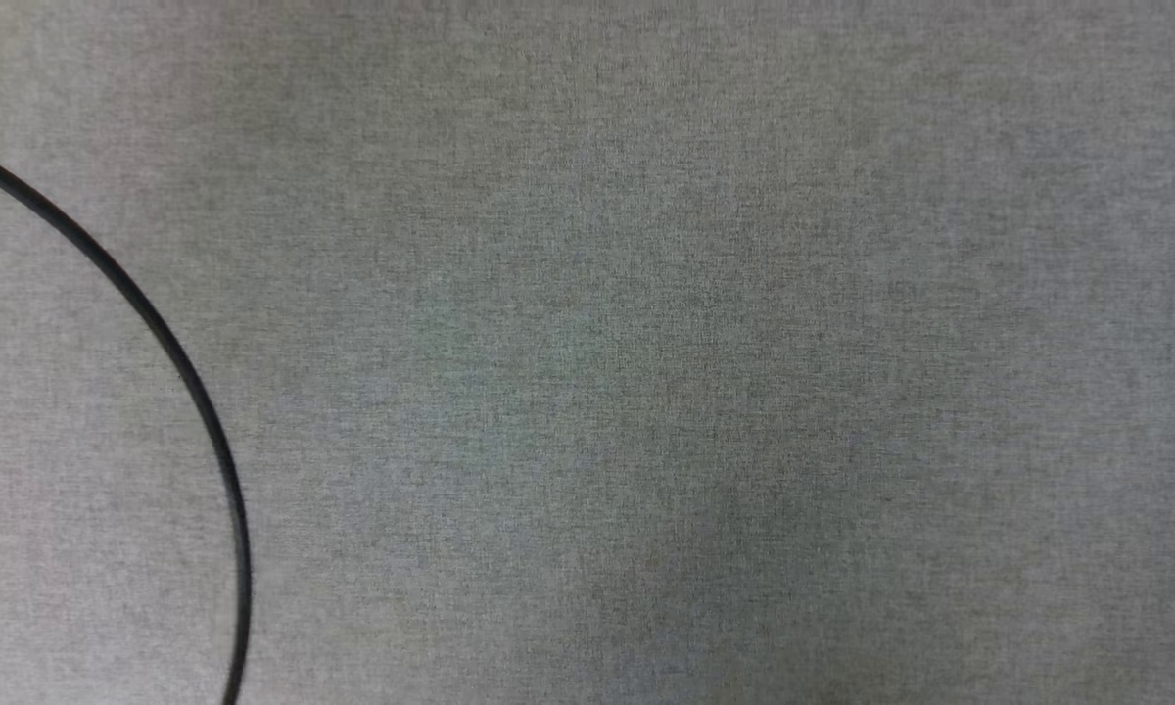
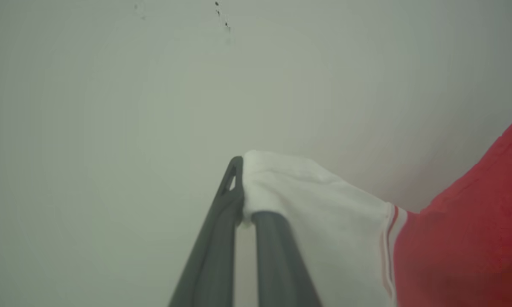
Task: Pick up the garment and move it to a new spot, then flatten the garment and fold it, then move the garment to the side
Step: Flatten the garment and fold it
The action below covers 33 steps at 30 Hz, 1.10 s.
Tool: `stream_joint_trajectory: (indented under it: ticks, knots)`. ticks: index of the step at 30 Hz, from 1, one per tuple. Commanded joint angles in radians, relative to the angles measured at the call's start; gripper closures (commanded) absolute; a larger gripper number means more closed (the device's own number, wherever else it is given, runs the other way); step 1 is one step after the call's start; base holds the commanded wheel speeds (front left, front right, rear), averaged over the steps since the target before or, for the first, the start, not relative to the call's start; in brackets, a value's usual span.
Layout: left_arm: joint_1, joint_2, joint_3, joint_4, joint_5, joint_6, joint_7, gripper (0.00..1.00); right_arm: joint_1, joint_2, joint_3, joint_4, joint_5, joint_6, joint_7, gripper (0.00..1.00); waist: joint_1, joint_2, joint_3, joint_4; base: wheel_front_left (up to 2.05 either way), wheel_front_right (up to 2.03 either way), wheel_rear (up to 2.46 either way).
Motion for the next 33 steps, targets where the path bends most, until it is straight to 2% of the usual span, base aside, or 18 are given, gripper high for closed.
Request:
stream_joint_trajectory:
  ticks: [1,7,11,16,20,21,26,33]
  knots:
    - [0.047,-0.004,-0.01,0.007,-0.006,-0.006,-0.013,1.0,0.038,0.003,0.018,0.011,0.021,0.0,-0.019,1.0,-0.0001,0.0,-0.017,0.003,0.0,0.0,0.0]
    - [0.224,0.012,-0.037,-0.012,-0.024,-0.015,-0.038,1.0,0.196,0.007,0.113,0.015,0.101,0.0,-0.064,1.0,-0.0001,0.0,-0.08,0.001,0.0,0.0,0.0]
    - [0.38,0.033,-0.061,-0.064,-0.03,-0.018,-0.043,1.0,0.311,-0.025,0.197,-0.015,0.161,-0.001,-0.082,1.0,-0.0001,0.0,-0.138,0.002,0.0,0.0,0.0]
    - [0.621,0.091,-0.075,-0.177,-0.039,0.005,-0.046,1.0,0.481,-0.064,0.286,-0.072,0.244,0.0,-0.104,1.0,-0.0001,0.0,-0.224,-0.005,0.0,0.0,0.0]
    - [0.822,0.135,-0.075,-0.281,-0.068,0.052,-0.047,1.0,0.622,-0.098,0.341,-0.118,0.304,0.0,-0.121,1.0,-0.0001,0.0,-0.279,-0.009,0.0,0.0,0.0]
    - [0.822,0.135,-0.075,-0.281,-0.068,0.052,-0.047,1.0,0.622,-0.098,0.341,-0.118,0.304,0.0,-0.121,1.0,-0.0001,0.0,-0.279,-0.009,0.0,0.0,0.0]
    - [1.077,0.186,-0.074,-0.434,-0.116,0.135,-0.031,1.0,0.783,-0.148,0.383,-0.166,0.375,0.0,-0.148,1.0,-0.0001,0.0,-0.347,-0.018,0.0,0.0,0.0]
    - [1.4,0.241,-0.121,-0.629,-0.161,0.239,0.02,1.0,0.988,-0.235,0.439,-0.229,0.422,-0.001,-0.173,1.0,-0.0001,0.0,-0.447,-0.004,0.0,0.0,0.0]
